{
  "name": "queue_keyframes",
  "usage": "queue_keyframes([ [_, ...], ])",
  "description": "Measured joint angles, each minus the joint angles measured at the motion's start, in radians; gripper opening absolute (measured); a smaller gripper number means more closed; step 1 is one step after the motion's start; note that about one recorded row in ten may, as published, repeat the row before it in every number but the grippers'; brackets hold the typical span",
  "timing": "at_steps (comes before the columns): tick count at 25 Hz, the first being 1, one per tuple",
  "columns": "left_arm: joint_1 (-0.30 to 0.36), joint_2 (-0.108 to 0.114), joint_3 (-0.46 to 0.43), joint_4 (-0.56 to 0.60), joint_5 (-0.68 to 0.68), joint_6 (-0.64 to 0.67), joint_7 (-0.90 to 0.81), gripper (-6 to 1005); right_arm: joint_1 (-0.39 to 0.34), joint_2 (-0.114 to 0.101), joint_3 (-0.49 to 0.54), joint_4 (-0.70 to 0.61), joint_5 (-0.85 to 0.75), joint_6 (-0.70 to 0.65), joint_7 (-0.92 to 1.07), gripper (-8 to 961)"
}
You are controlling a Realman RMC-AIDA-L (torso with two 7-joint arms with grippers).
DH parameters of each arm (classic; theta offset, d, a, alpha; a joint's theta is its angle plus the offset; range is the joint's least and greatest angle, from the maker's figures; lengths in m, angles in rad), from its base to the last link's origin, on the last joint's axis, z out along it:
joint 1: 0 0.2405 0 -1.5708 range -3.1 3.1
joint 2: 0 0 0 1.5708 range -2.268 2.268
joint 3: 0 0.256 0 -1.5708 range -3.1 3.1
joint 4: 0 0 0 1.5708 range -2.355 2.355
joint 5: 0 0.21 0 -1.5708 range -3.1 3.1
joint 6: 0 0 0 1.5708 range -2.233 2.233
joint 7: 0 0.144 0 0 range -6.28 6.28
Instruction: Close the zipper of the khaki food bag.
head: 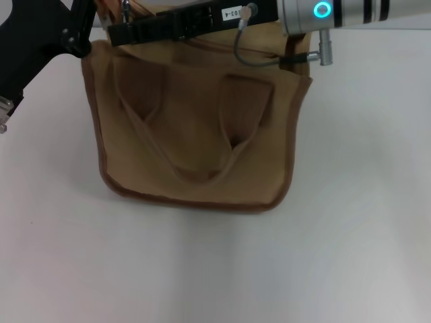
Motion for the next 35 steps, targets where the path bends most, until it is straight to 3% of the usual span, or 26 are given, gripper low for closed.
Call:
queue_keyframes([
  [7, -0.003, 0.0, 0.001, -0.003, 0.001, 0.006, -0.001, 69, -0.017, 0.0, -0.094, -0.052, 0.041, 0.063, -0.001, 762],
  [13, -0.002, 0.0, 0.001, 0.001, 0.0, 0.006, -0.007, 71, -0.023, 0.0, -0.109, -0.055, 0.049, 0.091, 0.002, 555],
  [18, 0.0, 0.0, 0.001, 0.003, 0.002, 0.01, -0.014, 73, -0.023, 0.0, -0.124, -0.056, 0.05, 0.117, 0.006, 438],
  [35, 0.001, 0.0, 0.025, 0.004, 0.002, 0.015, -0.014, 79, -0.052, 0.0, -0.256, -0.119, 0.112, 0.221, 0.032, 391],
])
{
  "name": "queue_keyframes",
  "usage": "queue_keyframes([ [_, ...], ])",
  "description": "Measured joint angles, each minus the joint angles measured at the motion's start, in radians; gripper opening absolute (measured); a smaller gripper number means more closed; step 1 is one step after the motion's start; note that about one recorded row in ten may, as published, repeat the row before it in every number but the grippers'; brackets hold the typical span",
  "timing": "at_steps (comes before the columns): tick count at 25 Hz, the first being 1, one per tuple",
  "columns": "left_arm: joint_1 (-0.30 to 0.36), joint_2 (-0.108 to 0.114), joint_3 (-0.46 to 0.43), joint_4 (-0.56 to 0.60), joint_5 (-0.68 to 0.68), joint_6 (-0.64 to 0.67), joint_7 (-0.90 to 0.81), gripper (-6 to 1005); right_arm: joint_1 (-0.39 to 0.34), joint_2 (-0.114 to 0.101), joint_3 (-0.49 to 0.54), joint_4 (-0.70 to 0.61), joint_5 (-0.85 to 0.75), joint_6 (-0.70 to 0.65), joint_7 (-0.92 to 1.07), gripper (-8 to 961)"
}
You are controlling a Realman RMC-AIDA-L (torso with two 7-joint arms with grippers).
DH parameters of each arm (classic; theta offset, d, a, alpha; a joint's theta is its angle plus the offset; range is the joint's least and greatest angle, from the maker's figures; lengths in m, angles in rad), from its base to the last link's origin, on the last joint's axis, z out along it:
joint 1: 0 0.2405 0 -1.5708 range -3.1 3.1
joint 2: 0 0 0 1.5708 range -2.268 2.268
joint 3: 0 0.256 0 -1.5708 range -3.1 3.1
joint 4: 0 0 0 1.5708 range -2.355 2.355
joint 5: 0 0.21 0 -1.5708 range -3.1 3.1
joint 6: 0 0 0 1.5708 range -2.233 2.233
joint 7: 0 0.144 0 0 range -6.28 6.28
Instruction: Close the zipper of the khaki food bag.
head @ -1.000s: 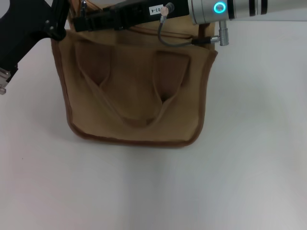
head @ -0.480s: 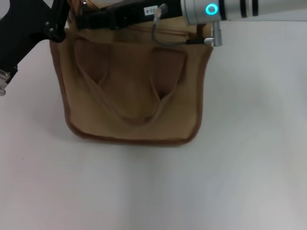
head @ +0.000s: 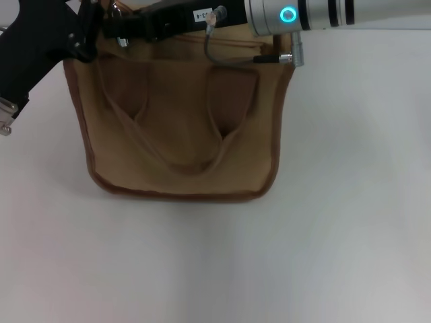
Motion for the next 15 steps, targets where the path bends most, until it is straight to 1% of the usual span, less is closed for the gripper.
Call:
queue_keyframes([
  [2, 0.0, 0.0, -0.003, 0.0, -0.001, 0.0, 0.0, 80, -0.01, 0.0, -0.007, -0.012, 0.001, 0.003, 0.001, 213],
  [8, 0.0, 0.001, -0.006, -0.001, -0.003, -0.004, -0.01, 82, -0.036, 0.0, -0.01, -0.035, 0.001, -0.006, 0.014, 107],
  [13, 0.0, -0.001, -0.001, -0.001, -0.003, -0.002, -0.012, 84, -0.076, -0.002, -0.034, -0.097, 0.002, -0.008, 0.014, 36],
  [15, 0.0, -0.001, -0.002, -0.001, -0.003, 0.0, -0.012, 85, -0.083, -0.003, -0.038, -0.111, 0.001, -0.01, 0.014, 30],
])
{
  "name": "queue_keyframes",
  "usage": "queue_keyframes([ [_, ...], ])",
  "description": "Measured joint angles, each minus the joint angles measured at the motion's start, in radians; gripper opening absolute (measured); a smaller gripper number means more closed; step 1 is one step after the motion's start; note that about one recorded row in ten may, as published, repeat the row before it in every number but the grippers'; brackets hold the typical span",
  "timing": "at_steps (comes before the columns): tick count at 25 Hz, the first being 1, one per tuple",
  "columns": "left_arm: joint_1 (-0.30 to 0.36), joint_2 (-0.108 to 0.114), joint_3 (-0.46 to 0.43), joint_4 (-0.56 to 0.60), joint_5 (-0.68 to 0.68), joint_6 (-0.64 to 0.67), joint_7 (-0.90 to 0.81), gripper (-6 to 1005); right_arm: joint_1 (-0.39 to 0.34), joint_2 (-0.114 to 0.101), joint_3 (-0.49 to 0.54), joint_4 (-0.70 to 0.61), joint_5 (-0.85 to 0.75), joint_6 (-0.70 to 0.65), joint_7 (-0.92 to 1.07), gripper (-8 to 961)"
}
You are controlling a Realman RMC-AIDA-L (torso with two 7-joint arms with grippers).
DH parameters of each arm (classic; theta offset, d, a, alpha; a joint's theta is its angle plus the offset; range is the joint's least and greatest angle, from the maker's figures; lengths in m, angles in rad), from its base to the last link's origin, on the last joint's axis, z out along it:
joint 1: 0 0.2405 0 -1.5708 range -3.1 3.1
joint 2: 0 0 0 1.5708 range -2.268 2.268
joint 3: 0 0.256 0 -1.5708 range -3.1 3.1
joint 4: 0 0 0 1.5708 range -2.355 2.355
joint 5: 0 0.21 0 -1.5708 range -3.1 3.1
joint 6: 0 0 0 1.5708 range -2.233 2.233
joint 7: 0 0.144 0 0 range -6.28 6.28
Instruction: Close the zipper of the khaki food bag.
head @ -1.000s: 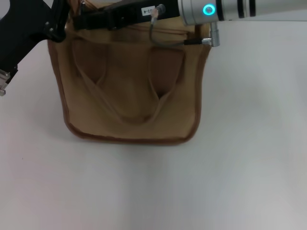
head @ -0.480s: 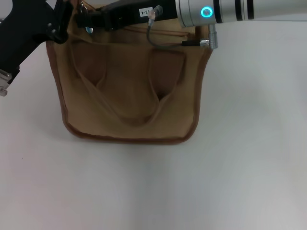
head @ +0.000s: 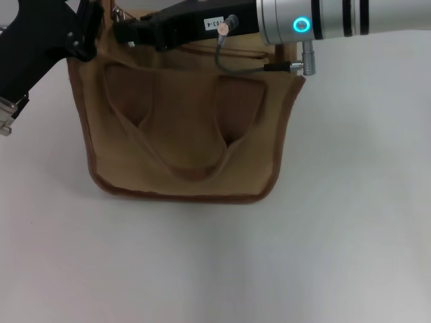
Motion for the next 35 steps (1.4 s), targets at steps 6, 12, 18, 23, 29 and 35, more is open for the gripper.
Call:
queue_keyframes([
  [6, 0.001, 0.0, -0.006, -0.007, 0.0, 0.003, -0.003, 87, -0.014, -0.002, -0.002, -0.009, 0.0, -0.001, 0.004, 13],
  [12, 0.009, 0.002, -0.01, -0.009, -0.008, -0.01, -0.013, 89, -0.044, -0.005, 0.004, -0.017, 0.0, -0.007, 0.009, 5],
  [18, 0.017, 0.002, -0.01, -0.009, -0.024, -0.041, -0.014, 91, -0.09, -0.006, 0.007, -0.063, -0.001, -0.026, 0.004, 4],
  [23, 0.021, 0.002, -0.01, -0.009, -0.033, -0.067, -0.012, 93, -0.119, -0.007, 0.021, -0.097, -0.009, -0.047, 0.003, 5],
  [29, 0.022, 0.001, -0.01, -0.01, -0.043, -0.082, -0.012, 95, -0.133, -0.008, 0.029, -0.101, -0.009, -0.059, 0.002, 5],
  [35, 0.022, 0.001, -0.01, -0.011, -0.049, -0.101, -0.013, 97, -0.155, -0.009, 0.055, -0.104, -0.015, -0.072, -0.001, 4],
])
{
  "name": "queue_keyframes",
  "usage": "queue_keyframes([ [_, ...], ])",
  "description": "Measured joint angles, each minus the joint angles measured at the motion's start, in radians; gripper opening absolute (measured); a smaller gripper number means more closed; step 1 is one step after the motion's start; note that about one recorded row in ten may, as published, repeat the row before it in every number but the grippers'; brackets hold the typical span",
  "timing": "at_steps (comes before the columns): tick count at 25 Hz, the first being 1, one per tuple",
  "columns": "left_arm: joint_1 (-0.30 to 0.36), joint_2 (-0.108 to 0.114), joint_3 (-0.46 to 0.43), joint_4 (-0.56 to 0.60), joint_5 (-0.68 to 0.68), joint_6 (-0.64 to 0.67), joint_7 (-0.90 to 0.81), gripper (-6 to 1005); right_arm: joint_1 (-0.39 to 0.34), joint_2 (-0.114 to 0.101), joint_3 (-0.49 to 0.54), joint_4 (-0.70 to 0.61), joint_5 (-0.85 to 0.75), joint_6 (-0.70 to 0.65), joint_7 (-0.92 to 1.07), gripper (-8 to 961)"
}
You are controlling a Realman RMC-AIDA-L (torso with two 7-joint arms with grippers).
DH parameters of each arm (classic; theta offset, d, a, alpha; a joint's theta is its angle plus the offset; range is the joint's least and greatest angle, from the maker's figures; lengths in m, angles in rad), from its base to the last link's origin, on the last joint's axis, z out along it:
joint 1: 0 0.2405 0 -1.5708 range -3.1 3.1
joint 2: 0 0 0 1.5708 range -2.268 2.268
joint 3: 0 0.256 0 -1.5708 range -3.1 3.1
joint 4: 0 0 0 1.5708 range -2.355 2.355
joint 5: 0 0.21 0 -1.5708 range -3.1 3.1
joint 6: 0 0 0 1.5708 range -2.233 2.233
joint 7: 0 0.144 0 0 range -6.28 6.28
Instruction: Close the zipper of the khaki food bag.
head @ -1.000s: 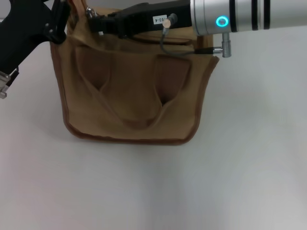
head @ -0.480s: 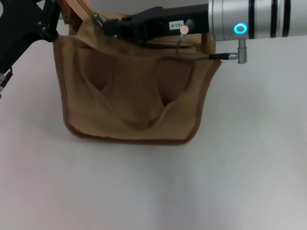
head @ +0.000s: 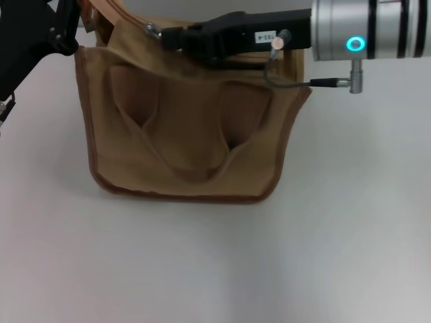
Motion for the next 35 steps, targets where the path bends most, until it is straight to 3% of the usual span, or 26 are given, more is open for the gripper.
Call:
queue_keyframes([
  [18, 0.011, 0.002, 0.0, -0.015, -0.005, -0.02, 0.004, 104, -0.105, -0.002, 0.169, -0.023, -0.026, -0.14, -0.049, 5],
  [35, 0.017, 0.003, -0.005, -0.015, -0.015, -0.028, 0.0, 110, -0.156, -0.004, 0.359, -0.042, -0.088, -0.295, -0.071, 4],
])
